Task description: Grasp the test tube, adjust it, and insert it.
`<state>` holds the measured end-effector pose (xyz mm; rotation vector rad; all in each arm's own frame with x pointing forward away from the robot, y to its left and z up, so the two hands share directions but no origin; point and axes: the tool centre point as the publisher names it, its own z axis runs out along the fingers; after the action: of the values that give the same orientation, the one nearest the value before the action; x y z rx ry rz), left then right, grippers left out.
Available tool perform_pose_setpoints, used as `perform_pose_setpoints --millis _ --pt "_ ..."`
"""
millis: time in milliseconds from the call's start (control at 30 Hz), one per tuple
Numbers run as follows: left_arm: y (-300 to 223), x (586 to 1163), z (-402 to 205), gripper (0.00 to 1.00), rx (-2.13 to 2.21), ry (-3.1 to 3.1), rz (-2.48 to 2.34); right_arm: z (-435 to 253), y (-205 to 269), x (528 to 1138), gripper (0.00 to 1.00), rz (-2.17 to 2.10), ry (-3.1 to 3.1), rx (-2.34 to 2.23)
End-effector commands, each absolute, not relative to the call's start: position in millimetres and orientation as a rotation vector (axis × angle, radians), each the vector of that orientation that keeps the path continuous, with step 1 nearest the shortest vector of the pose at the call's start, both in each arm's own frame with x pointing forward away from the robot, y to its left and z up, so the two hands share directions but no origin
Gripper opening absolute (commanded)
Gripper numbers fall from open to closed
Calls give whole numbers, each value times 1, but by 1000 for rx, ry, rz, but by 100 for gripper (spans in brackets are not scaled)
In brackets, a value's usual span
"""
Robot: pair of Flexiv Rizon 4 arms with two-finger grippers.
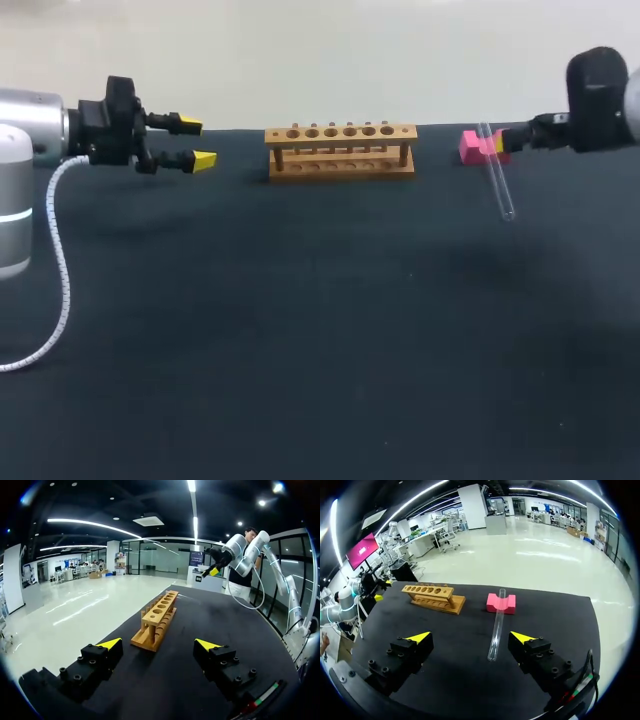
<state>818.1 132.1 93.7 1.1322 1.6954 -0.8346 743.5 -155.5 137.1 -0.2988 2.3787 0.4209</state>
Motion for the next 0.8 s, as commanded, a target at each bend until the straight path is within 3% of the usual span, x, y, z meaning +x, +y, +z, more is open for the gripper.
perform_pose_setpoints --millis 33,800 --pt "133 818 93 100 1131 1690 -834 114 -141 756 100 397 2171 -231" --pt "133 818 93 100 1131 1690 -834 99 -144 771 100 299 2029 11"
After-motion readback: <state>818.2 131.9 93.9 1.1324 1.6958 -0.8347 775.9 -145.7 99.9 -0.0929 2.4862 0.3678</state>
